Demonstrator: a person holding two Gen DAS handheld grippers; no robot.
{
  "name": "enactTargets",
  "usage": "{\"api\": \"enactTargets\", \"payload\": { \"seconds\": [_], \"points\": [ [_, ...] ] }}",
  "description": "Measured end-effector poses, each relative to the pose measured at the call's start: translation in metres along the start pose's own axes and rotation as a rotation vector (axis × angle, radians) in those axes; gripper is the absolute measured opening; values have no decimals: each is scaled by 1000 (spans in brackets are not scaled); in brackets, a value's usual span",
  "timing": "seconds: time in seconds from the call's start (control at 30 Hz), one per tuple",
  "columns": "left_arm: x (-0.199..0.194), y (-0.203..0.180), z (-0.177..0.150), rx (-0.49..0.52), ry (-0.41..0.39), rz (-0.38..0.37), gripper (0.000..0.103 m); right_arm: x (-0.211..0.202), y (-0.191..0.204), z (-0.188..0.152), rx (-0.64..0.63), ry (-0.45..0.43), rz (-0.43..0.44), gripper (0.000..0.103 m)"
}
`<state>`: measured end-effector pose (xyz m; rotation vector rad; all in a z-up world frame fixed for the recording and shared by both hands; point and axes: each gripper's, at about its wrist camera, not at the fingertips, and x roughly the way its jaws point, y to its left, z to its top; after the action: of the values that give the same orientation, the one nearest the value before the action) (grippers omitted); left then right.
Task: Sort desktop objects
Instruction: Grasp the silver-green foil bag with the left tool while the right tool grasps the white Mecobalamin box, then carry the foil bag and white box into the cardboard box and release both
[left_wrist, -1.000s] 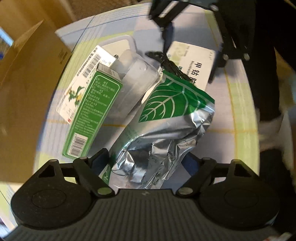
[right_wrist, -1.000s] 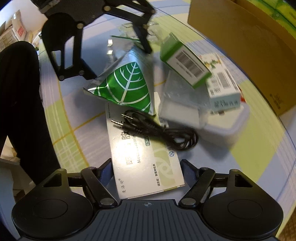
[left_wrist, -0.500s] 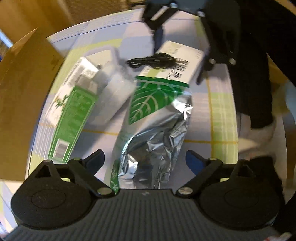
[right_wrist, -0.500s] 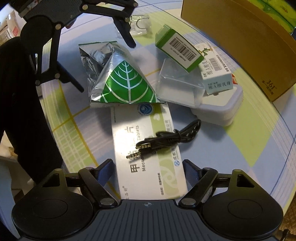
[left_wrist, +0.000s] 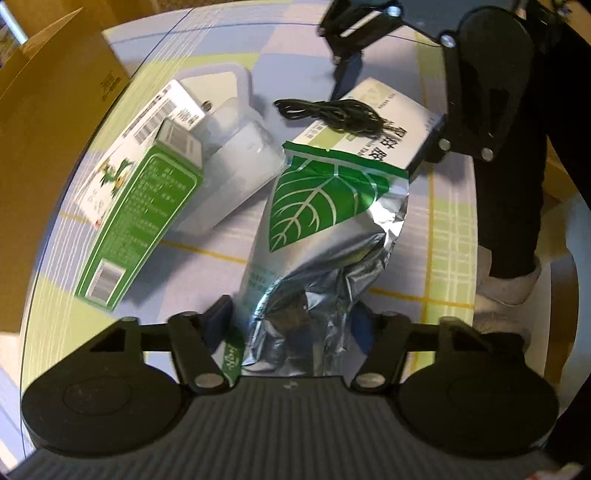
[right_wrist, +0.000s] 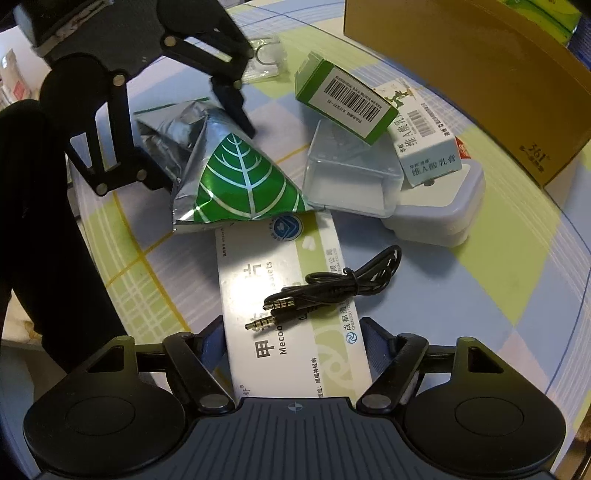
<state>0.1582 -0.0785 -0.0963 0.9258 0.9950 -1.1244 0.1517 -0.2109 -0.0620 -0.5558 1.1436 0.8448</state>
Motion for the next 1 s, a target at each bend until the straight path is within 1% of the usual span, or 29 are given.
{"api": "enactTargets", "payload": {
  "seconds": [0.2, 0.27, 0.37, 0.4, 0.43, 0.47, 0.5, 0.57, 0.6, 0.63, 0.73, 0.77, 0.8, 0.83, 0.9, 0.93, 0.97, 1.0],
  "points": [
    [-5, 1, -7, -164, 26, 17, 49, -11, 3, 4, 56, -12, 16, 71],
    [-6, 2, -8, -201, 38, 27, 47, -18, 1, 6, 70, -13, 17, 71],
    [-14, 4, -8, -246, 42, 33, 45, -31, -10, 11, 91, -32, -9, 69],
    [-16, 5, -9, -260, 42, 36, 44, -34, -11, 3, 96, -37, -7, 69],
    [-20, 3, -12, -268, 40, 38, 43, -36, -8, -17, 91, -39, -4, 68],
    [-21, 4, -11, -274, 38, 39, 43, -35, 5, -19, 75, -38, -7, 68],
    [-22, 5, -11, -280, 37, 40, 43, -38, 8, -18, 59, -37, -12, 68],
    [-26, 5, -11, -289, 33, 45, 43, -45, 30, -42, 59, -50, -20, 68],
    [-27, 4, -11, -292, 30, 44, 43, -36, 34, -51, 68, -59, -21, 68],
    [-29, 3, -11, -297, 27, 43, 43, -40, 35, -52, 74, -66, -24, 68],
    [-37, -1, -13, -309, 21, 45, 43, -30, 36, -49, 77, -77, -37, 68],
    [-41, -9, -15, -312, 18, 49, 43, -30, 37, -49, 79, -82, -40, 68],
    [-47, -16, -20, -319, 16, 52, 43, -33, 38, -50, 80, -87, -47, 68],
    [-51, -18, -20, -328, 13, 55, 43, -45, 37, -52, 81, -92, -52, 68],
    [-54, -19, -18, -345, 7, 59, 43, -55, 38, -57, 86, -101, -56, 68],
    [-55, -18, -20, -352, 4, 58, 43, -55, 39, -57, 89, -104, -59, 68],
    [-56, -19, -19, -358, 0, 55, 43, -47, 39, -54, 91, -109, -60, 68],
    [-70, -32, -26, -358, -3, 55, 43, -49, 40, -55, 94, -116, -63, 68]
  ]
}}
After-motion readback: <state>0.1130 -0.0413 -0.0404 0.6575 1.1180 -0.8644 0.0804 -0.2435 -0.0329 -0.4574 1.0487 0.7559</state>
